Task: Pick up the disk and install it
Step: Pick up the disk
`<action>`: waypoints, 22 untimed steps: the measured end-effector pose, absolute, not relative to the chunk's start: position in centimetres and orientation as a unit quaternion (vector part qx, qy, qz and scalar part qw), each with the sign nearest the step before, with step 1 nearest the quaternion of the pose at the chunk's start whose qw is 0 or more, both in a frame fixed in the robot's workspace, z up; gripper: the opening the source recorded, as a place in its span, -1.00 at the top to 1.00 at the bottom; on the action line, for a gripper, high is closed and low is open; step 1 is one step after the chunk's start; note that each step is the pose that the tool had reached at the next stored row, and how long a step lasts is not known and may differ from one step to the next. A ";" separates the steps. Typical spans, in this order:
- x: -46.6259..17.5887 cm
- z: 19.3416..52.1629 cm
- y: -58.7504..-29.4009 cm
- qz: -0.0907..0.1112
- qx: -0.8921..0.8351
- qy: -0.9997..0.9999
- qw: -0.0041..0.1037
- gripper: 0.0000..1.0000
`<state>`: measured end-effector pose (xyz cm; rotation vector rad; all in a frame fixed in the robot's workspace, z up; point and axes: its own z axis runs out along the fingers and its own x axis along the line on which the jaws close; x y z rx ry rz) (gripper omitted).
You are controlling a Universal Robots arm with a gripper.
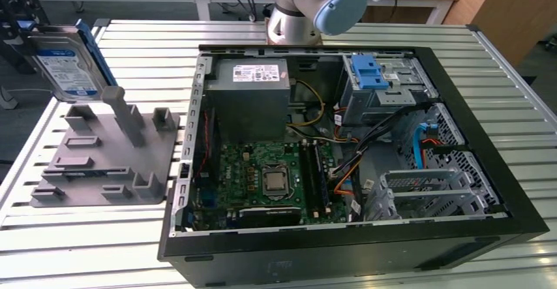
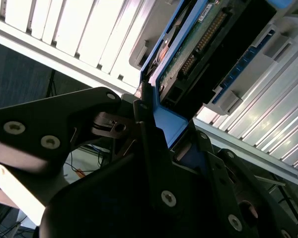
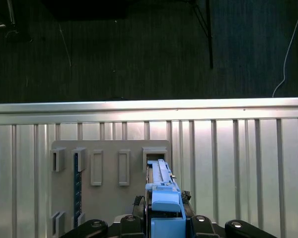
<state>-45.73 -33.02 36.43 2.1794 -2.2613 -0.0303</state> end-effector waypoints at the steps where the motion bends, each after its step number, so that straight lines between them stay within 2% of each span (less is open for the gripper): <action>1: -45.7 36.5 -33.0 -0.010 0.694 -0.720 0.000 0.27; 22: -45.7 37.2 -33.0 -0.010 0.694 -0.720 0.000 0.27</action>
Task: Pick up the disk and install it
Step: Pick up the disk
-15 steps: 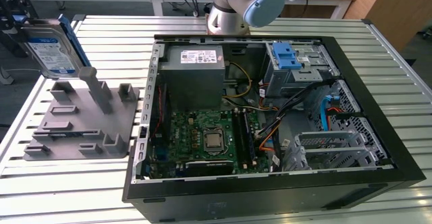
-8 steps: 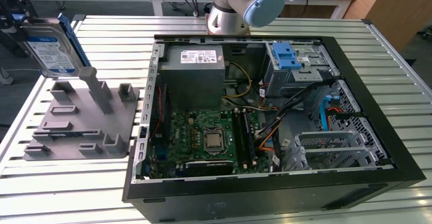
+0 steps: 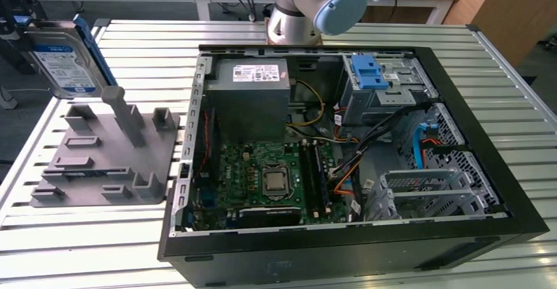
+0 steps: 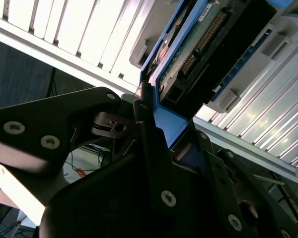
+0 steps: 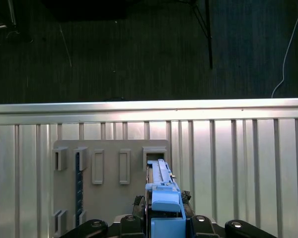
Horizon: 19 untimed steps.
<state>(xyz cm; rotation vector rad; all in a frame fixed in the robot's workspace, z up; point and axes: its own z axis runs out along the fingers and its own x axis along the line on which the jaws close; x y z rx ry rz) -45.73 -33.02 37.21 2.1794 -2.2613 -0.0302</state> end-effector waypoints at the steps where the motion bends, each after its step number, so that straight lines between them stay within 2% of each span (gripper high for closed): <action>1: -45.7 37.2 -33.0 -0.010 0.694 -0.720 0.000 0.27; 19: -45.6 37.4 -33.0 -0.010 0.694 -0.720 0.001 0.27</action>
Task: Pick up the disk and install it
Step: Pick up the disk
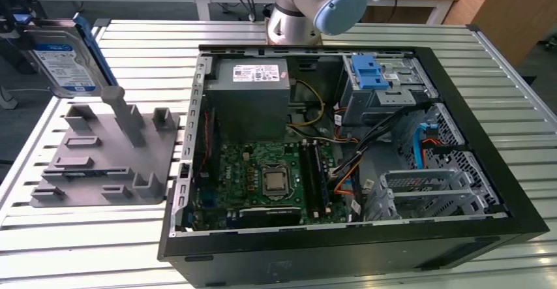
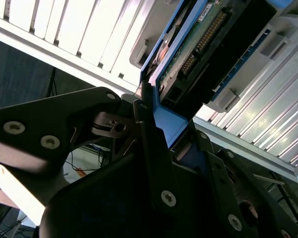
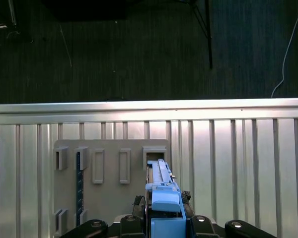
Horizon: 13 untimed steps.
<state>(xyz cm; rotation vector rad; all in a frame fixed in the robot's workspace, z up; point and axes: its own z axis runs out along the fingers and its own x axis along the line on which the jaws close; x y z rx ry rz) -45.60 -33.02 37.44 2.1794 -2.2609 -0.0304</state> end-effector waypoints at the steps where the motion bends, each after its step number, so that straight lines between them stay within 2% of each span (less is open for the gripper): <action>1: -45.5 37.4 -33.0 -0.010 0.694 -0.720 0.000 0.27; 13: -45.5 37.5 -33.0 -0.010 0.694 -0.720 0.000 0.27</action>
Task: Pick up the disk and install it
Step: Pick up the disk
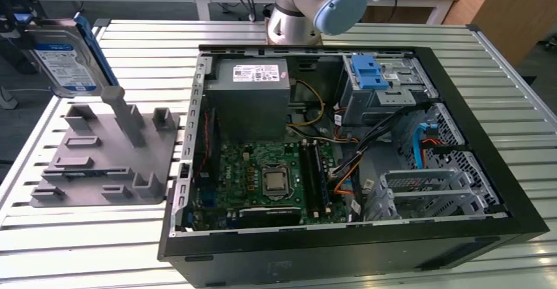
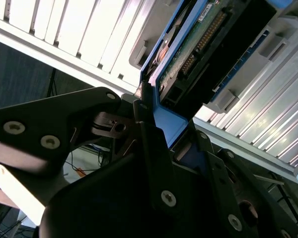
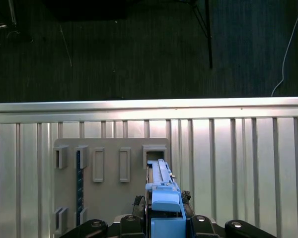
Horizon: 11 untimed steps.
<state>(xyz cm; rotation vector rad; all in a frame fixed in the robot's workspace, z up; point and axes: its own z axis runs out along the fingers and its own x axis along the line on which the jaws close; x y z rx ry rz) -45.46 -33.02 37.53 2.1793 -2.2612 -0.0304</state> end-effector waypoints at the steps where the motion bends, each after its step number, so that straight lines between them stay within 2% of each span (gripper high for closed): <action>1: -45.5 37.6 -33.0 -0.010 0.694 -0.720 0.000 0.27; 11: -45.5 38.4 -33.0 -0.010 0.694 -0.720 0.000 0.27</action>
